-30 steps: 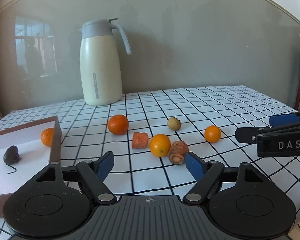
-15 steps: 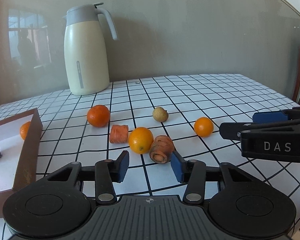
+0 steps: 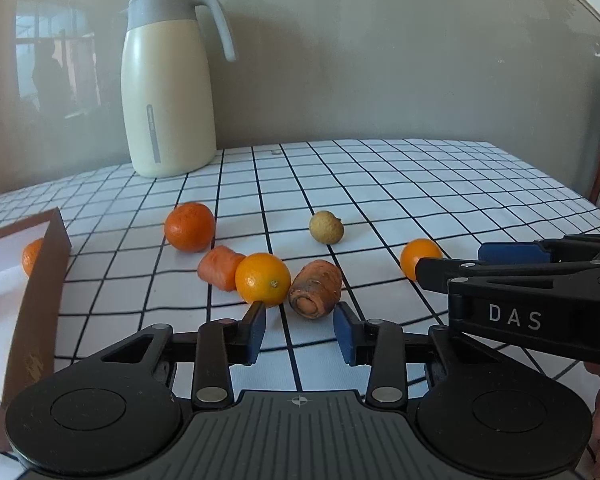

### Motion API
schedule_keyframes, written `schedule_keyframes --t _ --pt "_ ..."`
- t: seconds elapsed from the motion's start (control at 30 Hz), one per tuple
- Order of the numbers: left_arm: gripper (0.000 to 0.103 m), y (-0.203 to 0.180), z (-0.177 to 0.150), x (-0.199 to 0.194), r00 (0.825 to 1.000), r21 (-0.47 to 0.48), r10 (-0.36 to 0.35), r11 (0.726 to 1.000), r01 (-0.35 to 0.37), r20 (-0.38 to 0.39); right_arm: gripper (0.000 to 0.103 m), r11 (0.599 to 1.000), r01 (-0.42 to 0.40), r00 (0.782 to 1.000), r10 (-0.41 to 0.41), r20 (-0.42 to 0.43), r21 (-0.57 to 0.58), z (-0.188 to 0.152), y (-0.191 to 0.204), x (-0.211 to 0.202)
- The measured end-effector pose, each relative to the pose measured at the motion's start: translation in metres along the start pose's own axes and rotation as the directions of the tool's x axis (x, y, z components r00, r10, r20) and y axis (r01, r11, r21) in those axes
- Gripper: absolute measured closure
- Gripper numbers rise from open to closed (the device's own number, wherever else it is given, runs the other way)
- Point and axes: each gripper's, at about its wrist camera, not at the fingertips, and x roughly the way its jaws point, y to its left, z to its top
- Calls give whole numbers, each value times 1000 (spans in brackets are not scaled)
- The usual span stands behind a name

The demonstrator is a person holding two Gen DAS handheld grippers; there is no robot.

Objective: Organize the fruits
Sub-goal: 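Grasp a cut carrot chunk with the left tool while the right tool grasps a tangerine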

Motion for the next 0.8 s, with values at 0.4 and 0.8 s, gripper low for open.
schedule_keyframes --t 0.4,0.8 --pt "65 3 12 16 999 33 -35 999 35 -1 61 996 -22 1000 24 -12 85 3 -11 18" --pt "65 35 13 10 1000 19 7 1000 -7 -5 69 999 -16 1000 17 -22 32 7 0 22"
